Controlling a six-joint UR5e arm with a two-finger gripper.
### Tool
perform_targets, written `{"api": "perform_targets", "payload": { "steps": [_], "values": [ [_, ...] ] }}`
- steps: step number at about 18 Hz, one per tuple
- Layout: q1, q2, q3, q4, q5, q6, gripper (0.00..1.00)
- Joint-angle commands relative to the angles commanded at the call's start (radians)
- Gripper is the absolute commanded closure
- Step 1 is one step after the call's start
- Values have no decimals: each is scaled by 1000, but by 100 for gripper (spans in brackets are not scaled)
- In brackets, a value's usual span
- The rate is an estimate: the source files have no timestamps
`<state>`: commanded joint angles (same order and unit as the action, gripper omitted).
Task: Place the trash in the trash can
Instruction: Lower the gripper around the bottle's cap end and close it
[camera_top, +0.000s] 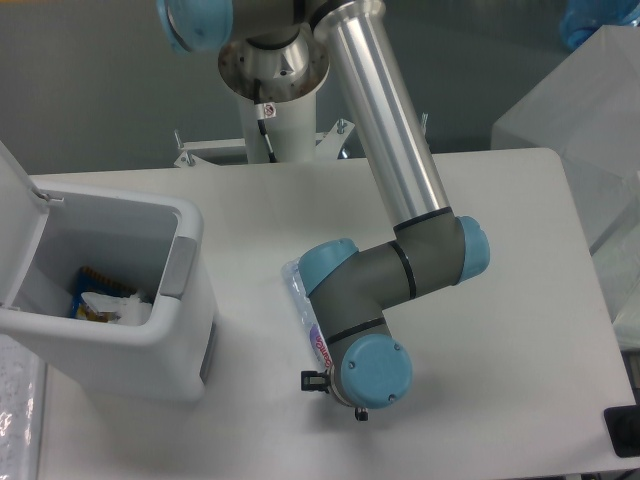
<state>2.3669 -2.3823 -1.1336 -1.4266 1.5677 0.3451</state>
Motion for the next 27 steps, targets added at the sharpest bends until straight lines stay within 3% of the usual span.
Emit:
{"api": "perform_targets", "payload": {
  "steps": [13,18,20,27],
  "values": [
    [-5,2,-3,0,40,3,68],
    [-5,21,8,5,32,37,71],
    [-3,40,8,29,28,43,71],
    [18,165,14,178,-159,83,72]
  ]
}}
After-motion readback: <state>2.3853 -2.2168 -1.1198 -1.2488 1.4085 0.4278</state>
